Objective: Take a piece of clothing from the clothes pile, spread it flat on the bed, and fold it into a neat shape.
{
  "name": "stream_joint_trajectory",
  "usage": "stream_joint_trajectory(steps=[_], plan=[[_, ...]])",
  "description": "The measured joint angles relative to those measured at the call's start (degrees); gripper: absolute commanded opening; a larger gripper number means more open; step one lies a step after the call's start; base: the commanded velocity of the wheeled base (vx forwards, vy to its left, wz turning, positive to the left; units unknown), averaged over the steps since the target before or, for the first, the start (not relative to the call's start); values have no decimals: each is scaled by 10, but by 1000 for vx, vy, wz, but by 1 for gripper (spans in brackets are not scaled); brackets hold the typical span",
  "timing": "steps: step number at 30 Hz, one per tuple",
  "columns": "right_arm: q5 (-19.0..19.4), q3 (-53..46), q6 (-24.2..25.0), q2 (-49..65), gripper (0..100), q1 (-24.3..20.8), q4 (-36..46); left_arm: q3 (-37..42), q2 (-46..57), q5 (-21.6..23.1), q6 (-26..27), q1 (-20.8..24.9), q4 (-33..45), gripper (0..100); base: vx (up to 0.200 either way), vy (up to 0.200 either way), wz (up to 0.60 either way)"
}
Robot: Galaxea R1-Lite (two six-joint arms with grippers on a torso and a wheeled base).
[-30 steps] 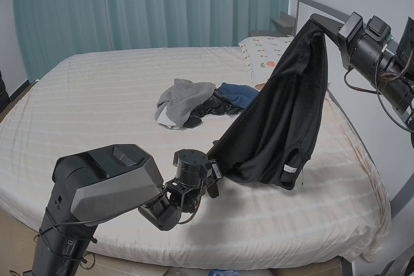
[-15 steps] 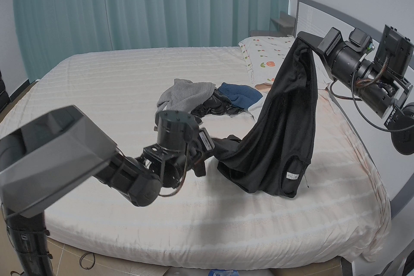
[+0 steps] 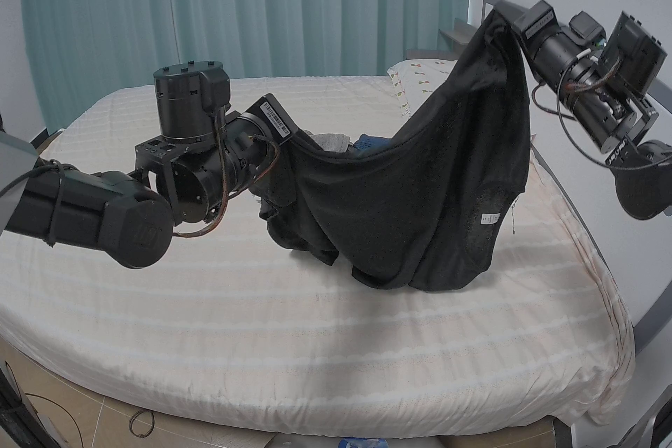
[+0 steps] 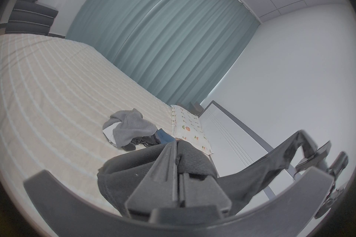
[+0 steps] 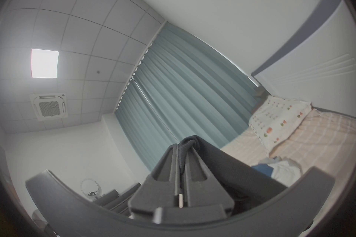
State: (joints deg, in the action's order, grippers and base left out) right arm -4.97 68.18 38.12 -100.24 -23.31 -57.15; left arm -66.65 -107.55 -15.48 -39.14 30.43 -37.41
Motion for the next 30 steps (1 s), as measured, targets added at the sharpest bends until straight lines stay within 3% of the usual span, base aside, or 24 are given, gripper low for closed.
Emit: stream_joint_trajectory(steps=[15,20,30], plan=[[-1,-222,68,-108,0,10,-101,170,0,50,-118,6,-48,0,-13,0,0],[-1,-252,77,-123,0,-1,-109,213,-10,83,-157,8,-82,0,-200,0,0],[-1,-264,74,-126,0,-2,-120,253,-20,93,-181,5,-101,0,0,0,0]])
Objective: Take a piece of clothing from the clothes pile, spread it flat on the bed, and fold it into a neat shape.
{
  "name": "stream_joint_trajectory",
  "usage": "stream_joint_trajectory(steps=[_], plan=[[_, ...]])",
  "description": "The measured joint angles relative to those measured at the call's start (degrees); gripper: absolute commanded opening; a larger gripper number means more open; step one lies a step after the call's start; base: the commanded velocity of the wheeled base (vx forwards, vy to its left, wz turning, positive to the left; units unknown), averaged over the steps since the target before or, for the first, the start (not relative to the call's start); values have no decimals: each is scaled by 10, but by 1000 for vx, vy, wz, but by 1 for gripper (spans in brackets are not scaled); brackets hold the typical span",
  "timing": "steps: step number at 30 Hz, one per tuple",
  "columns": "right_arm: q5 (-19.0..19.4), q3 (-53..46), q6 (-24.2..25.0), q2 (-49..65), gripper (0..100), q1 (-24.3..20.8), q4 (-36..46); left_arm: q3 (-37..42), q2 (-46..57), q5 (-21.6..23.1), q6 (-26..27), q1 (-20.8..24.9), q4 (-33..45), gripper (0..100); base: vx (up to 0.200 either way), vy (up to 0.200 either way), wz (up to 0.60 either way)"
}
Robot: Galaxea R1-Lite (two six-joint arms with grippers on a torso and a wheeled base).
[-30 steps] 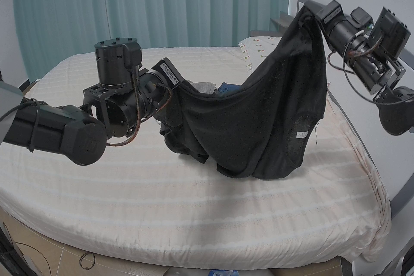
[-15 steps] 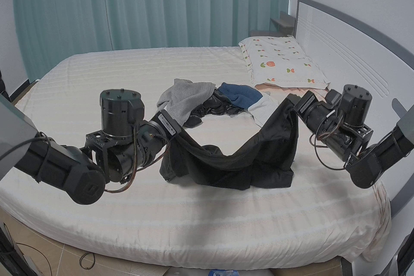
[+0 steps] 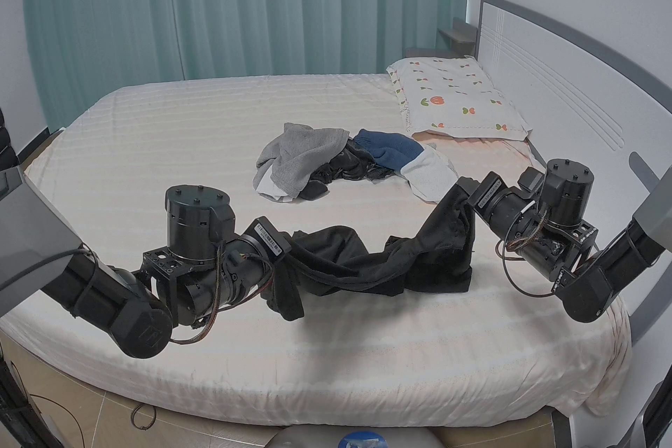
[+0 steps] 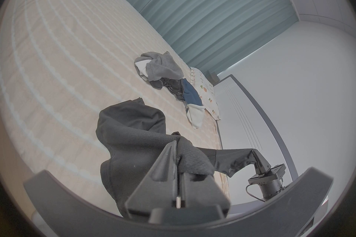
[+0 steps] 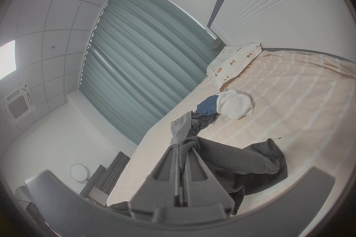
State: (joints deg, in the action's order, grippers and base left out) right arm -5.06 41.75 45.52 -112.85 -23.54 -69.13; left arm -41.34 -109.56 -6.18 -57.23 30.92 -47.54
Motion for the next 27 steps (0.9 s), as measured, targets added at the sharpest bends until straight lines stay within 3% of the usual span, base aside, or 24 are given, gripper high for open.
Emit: stream_joint_trajectory(steps=[8,21,27], plan=[[0,-4,0,-1,0,0,-1,2,-3,0,-13,-3,0,0,0,0,0],[-3,-2,-1,0,0,-4,-2,1,12,0,-11,-29,0,0,0,200,0],[-28,1,-5,2,0,-4,-42,3,24,0,-11,-30,1,0,0,200,0]])
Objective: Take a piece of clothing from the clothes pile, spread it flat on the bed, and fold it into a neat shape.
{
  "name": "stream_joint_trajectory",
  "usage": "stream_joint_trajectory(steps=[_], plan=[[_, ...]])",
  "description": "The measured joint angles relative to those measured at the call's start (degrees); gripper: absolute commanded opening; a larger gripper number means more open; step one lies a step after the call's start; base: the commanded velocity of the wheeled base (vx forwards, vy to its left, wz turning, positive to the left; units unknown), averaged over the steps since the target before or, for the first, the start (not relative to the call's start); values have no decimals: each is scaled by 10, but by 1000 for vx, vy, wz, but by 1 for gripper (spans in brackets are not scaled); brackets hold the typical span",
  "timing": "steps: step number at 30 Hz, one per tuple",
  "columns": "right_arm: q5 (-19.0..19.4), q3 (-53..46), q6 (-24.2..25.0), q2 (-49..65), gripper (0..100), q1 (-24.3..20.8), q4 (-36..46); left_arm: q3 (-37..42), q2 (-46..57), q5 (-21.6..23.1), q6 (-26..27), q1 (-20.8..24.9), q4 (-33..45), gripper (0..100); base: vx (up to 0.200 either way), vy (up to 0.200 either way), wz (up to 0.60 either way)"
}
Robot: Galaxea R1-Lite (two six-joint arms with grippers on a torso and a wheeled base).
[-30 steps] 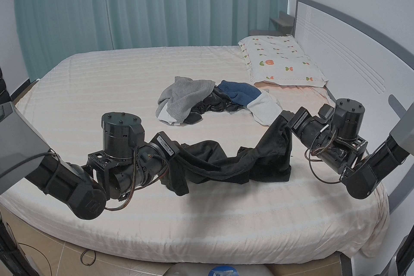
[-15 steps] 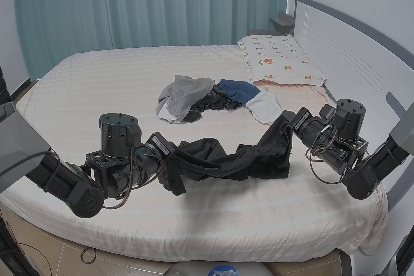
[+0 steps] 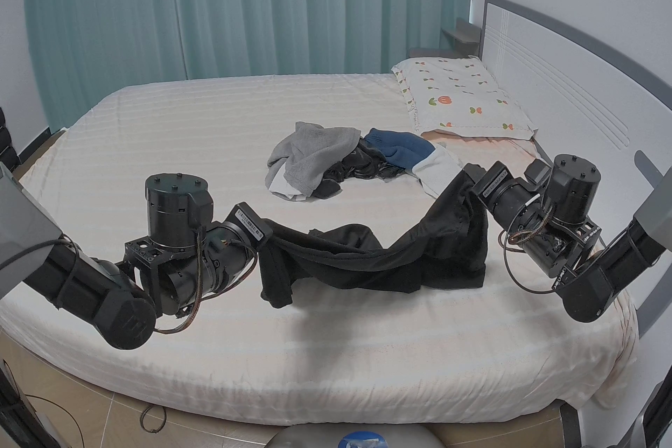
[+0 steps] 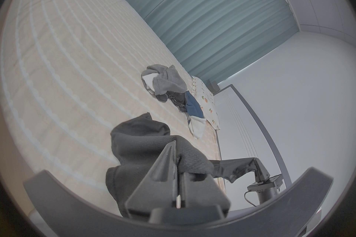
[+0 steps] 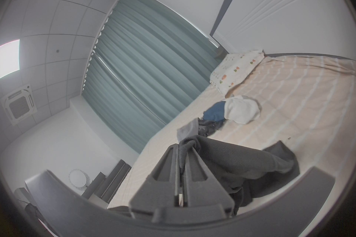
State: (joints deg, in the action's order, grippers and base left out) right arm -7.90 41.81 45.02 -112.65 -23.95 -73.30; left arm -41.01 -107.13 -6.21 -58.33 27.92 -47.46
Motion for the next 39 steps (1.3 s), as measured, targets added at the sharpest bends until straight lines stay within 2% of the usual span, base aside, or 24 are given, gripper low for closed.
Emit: stream_joint_trajectory(steps=[6,39], plan=[[-6,-3,-16,0,0,-1,-22,6,11,0,1,-1,2,0,0,200,0],[5,-6,-1,-2,0,-5,-68,17,43,1,3,-1,3,0,0,200,0]])
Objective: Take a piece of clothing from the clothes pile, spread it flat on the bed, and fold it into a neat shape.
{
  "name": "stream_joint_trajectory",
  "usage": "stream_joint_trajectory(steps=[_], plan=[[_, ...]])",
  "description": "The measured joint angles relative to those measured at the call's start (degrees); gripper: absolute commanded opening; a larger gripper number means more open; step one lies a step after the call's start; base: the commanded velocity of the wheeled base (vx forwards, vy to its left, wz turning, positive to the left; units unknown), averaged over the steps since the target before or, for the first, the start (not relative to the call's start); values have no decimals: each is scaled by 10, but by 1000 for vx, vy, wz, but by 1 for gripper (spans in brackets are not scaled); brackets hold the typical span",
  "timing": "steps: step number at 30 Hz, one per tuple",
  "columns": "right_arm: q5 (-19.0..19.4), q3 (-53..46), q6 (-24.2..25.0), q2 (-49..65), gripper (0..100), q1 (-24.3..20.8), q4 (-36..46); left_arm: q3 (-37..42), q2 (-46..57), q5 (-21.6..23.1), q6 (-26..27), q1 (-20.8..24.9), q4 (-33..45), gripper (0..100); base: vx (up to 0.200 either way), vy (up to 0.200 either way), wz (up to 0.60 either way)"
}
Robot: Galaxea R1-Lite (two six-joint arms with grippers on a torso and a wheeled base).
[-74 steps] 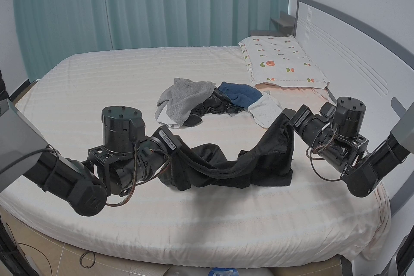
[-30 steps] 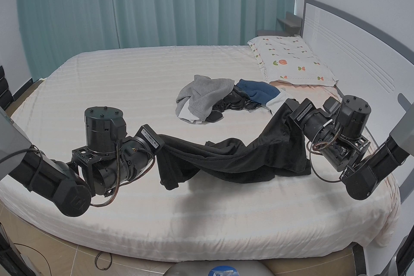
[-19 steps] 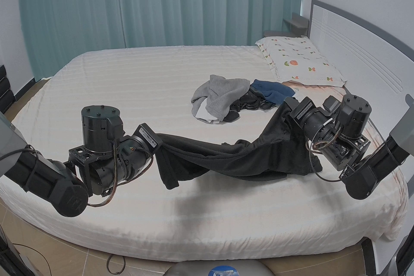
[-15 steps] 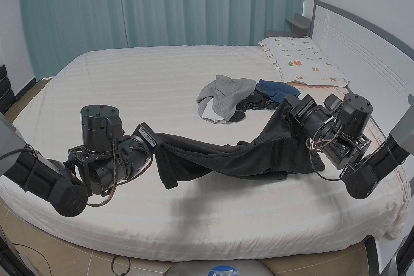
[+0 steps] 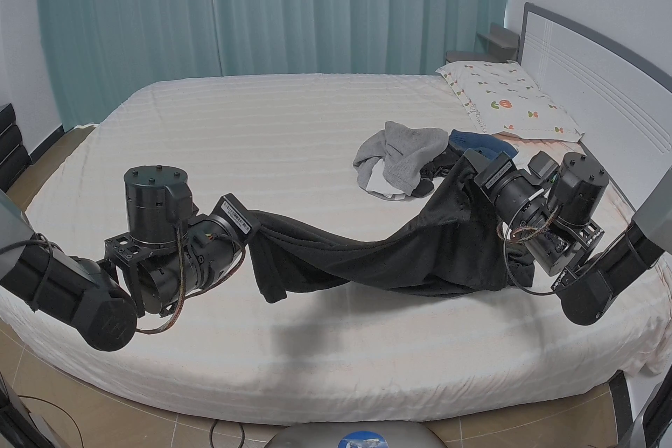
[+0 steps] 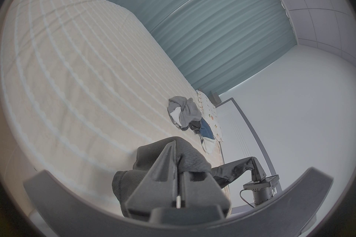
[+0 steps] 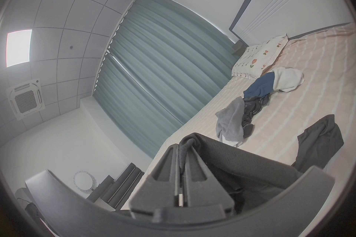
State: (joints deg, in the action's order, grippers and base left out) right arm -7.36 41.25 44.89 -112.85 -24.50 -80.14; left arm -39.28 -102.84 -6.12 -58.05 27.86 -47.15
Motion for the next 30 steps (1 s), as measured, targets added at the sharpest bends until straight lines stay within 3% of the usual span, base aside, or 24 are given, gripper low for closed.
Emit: stream_joint_trajectory(steps=[30], plan=[[3,-2,1,-6,0,1,-26,0,8,0,2,-12,2,0,0,200,0]])
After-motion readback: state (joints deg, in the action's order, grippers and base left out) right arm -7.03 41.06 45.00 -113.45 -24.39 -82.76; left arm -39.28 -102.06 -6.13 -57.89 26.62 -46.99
